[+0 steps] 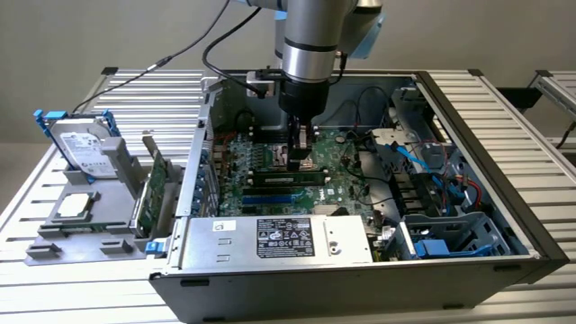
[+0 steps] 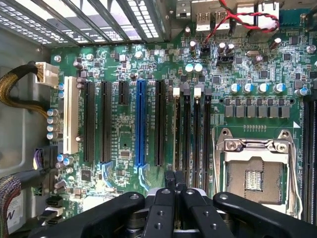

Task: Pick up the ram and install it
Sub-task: 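Press down the ram until it locks into place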

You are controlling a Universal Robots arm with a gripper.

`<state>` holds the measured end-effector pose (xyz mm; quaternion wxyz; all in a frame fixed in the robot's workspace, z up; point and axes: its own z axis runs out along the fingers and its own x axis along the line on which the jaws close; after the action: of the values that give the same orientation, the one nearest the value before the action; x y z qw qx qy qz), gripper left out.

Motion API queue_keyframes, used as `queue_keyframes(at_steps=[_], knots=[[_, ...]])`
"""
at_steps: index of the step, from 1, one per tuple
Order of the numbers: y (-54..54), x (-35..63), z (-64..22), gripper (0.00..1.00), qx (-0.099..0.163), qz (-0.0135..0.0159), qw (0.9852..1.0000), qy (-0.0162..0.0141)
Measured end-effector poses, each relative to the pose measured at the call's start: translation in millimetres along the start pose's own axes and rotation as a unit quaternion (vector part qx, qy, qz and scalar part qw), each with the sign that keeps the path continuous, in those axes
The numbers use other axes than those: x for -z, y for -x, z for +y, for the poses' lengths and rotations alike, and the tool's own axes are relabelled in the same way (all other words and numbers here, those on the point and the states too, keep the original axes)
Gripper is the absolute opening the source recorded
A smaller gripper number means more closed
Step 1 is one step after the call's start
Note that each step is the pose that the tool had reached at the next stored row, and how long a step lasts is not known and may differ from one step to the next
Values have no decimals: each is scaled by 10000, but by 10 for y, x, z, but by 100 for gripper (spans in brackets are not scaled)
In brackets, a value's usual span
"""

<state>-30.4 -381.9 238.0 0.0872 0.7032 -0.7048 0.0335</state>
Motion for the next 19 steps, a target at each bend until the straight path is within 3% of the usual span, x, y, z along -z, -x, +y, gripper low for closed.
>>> queue_keyframes(at_steps=[19], knots=[[9,-81,14,11,0,-2,10000,-1]])
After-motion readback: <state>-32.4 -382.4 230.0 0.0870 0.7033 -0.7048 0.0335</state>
